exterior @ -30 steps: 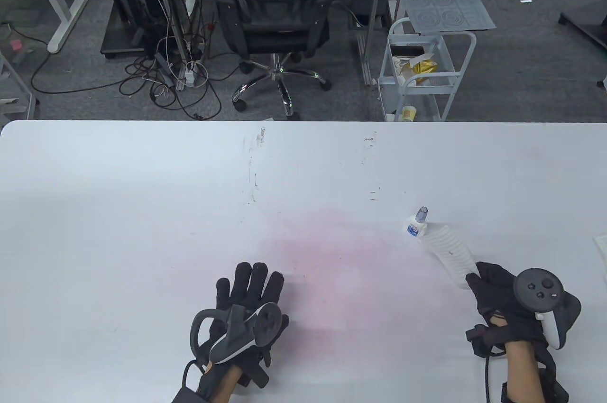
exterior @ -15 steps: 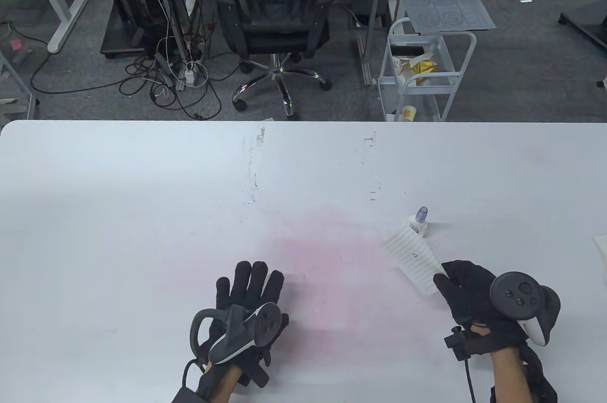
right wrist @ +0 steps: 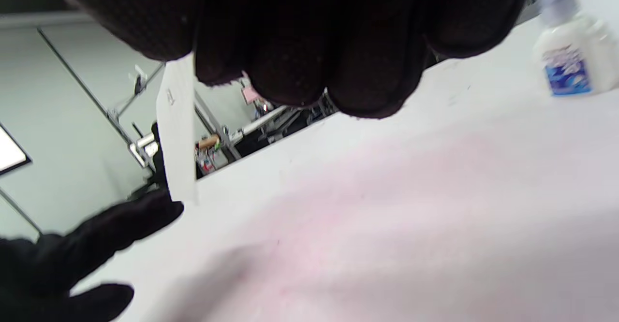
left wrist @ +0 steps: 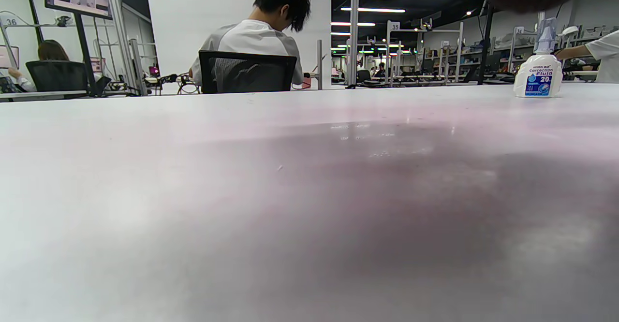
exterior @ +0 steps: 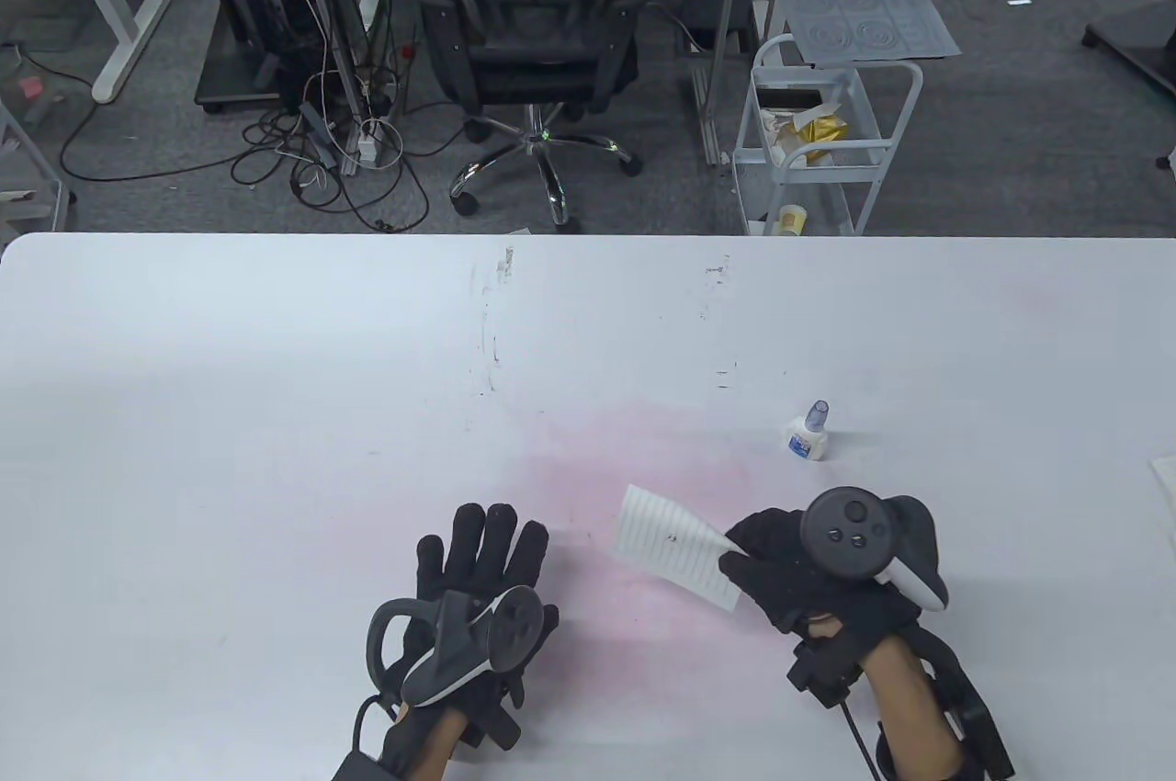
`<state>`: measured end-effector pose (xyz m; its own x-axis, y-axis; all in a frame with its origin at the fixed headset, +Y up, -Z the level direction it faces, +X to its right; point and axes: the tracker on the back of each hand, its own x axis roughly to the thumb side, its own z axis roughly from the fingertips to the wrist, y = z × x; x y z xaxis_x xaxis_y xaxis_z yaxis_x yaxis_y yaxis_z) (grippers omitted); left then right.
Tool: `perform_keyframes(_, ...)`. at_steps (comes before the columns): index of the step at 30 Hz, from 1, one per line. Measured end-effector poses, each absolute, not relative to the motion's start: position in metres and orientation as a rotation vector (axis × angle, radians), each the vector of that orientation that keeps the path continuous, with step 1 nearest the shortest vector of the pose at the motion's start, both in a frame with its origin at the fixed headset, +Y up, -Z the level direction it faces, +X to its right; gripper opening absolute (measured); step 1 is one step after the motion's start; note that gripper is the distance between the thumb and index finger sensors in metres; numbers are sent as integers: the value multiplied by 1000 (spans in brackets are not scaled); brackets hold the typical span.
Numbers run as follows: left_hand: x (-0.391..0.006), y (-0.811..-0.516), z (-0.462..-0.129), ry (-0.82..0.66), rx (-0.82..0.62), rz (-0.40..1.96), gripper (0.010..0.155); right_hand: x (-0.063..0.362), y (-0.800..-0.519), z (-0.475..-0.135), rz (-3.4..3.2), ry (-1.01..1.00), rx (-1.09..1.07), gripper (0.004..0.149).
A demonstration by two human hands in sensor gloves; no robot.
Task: Brush correction fluid to cover black text
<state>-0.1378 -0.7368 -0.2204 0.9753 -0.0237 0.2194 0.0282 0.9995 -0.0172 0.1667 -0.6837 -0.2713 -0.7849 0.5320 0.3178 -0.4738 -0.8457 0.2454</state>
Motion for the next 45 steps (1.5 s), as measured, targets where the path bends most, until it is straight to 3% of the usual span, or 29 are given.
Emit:
perform_keyframes(10, -140, -738, -220, -227, -7, -14, 79, 104, -728, -303, 2754, 511, 526, 39)
perform_keyframes(15, -140, -738, -221, -231, -8, -15, 79, 88, -747, -309, 2977, 480, 483, 40)
perform_keyframes(26, -140, -739, -220, -233, -10, -14, 78, 71, -752, -298, 3271, 174, 533, 42)
perform_keyframes(33, -140, -739, -220, -232, -12, -14, 78, 72, -747, -294, 3367, -4, 496, 59)
perform_keyframes(37, -140, -739, -220, -231, -12, -12, 78, 81, -735, -290, 3365, -129, 440, 70)
perform_keyframes(45, -140, -738, -220, -231, -7, -9, 78, 117, -700, -276, 3157, -394, 378, 73)
